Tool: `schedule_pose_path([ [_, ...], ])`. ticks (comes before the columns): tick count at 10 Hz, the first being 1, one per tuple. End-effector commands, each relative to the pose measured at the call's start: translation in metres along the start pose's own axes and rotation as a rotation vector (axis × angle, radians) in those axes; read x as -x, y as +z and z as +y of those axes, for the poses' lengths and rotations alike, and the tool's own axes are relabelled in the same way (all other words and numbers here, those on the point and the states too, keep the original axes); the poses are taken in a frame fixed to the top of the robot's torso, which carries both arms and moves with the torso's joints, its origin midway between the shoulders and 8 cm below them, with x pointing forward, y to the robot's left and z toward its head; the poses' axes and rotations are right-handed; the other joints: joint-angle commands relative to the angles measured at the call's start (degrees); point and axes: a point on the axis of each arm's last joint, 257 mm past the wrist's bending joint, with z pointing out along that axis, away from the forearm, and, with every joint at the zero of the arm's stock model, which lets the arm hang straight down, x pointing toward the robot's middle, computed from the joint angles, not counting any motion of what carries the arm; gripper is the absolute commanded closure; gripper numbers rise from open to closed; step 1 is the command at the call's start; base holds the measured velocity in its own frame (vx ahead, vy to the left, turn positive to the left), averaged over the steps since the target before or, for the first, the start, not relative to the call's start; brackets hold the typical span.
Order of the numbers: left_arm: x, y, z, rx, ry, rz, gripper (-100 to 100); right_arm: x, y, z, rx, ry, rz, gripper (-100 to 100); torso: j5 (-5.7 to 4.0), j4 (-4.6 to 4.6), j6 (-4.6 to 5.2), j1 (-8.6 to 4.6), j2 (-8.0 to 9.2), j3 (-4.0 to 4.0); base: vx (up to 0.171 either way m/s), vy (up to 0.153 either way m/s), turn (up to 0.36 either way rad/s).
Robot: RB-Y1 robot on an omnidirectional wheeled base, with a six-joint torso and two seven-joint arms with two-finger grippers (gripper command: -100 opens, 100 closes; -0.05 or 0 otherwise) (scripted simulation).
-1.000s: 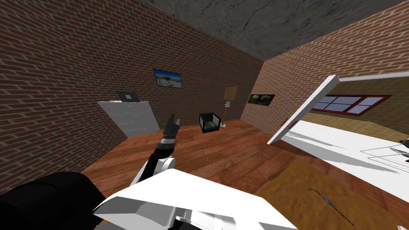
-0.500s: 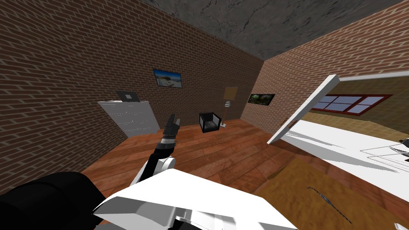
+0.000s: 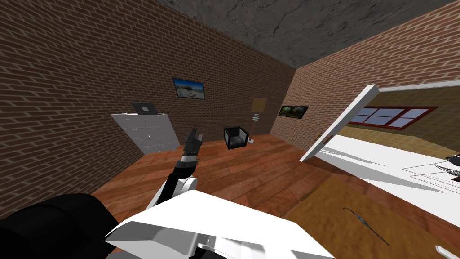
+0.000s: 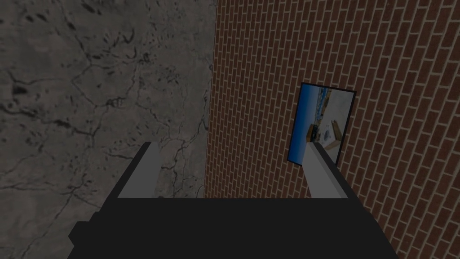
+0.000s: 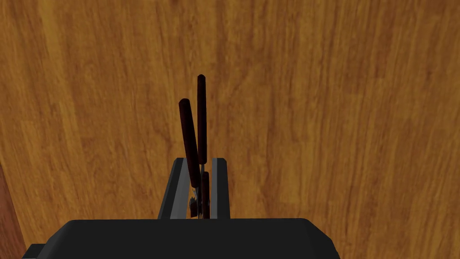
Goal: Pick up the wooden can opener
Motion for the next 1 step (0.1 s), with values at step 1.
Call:
schedule_pose_path([
  [1,0.0,0.0,0.0,0.0,0.0,0.0,0,0.0,0.0,0.0,0.0,0.0,0.0,0,0.0,0.0,0.0,0.0,0.0,0.0,0.0,0.0,0.0],
])
